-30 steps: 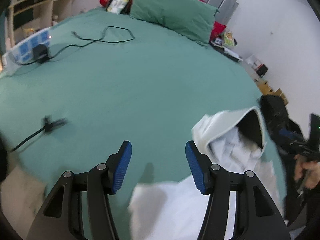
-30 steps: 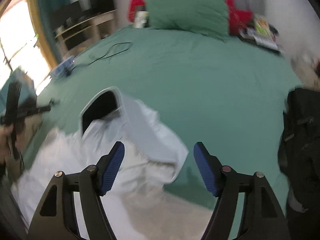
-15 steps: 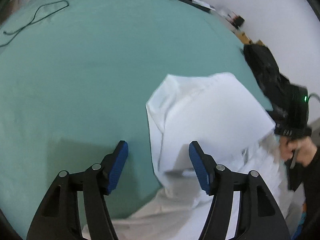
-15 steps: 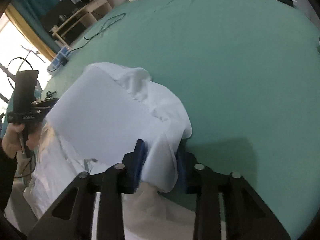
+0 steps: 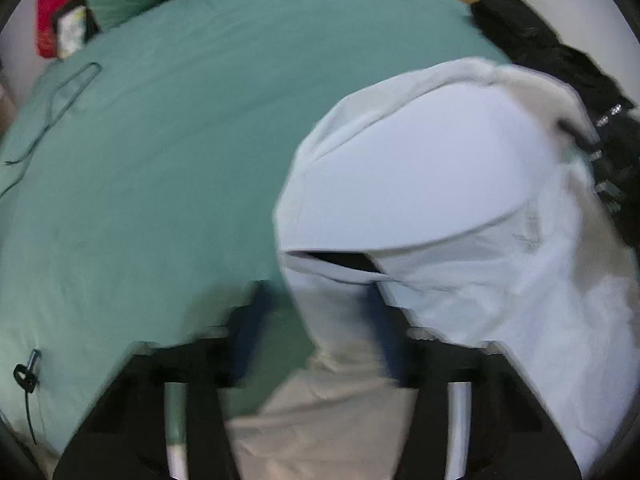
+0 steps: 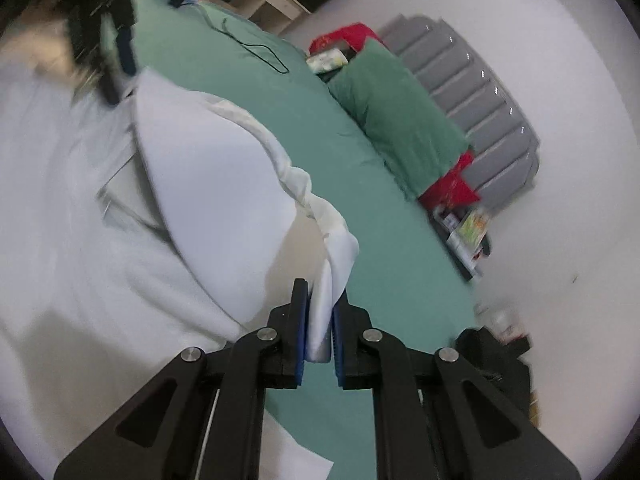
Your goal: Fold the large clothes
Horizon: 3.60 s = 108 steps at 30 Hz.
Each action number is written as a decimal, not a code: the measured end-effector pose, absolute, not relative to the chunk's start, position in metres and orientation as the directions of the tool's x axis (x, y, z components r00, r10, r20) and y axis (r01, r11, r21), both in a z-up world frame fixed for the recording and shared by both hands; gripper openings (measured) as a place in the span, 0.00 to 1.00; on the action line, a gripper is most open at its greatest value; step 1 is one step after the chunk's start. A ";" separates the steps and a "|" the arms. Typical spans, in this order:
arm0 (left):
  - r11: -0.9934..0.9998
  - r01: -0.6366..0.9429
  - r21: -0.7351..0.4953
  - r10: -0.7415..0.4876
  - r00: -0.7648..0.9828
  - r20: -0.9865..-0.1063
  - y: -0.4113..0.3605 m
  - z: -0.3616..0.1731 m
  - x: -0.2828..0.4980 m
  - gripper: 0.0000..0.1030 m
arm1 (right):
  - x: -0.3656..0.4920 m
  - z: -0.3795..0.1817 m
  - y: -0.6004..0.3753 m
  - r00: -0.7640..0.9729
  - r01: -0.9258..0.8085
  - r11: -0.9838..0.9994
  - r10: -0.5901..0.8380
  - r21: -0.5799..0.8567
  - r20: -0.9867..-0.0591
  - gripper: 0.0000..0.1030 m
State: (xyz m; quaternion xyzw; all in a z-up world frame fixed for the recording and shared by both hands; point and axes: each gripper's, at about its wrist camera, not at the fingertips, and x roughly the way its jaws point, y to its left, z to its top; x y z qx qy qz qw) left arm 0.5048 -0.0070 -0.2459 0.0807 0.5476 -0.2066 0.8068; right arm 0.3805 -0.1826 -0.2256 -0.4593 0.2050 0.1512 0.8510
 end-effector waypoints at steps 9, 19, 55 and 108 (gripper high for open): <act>0.862 0.357 -0.359 -0.486 0.387 -0.783 0.028 -0.201 0.507 0.75 | 0.361 -0.244 -0.200 0.925 -0.366 0.486 0.099 -0.793 -0.367 0.10; 0.890 0.437 -0.132 -0.313 0.373 -0.873 -0.040 -0.252 0.507 0.41 | 0.359 -0.238 -0.209 0.940 -0.337 0.486 0.117 -0.807 -0.322 0.10; 0.952 0.270 -0.142 -0.283 0.611 -0.739 0.008 -0.179 0.247 0.57 | 0.217 -0.169 -0.240 0.606 -0.644 0.752 0.386 -0.144 -0.695 0.34; 0.921 -0.343 -0.184 0.031 0.536 -0.844 0.123 -0.241 0.077 0.68 | 0.127 -0.185 -0.437 0.574 0.173 0.966 0.060 0.193 -0.817 0.70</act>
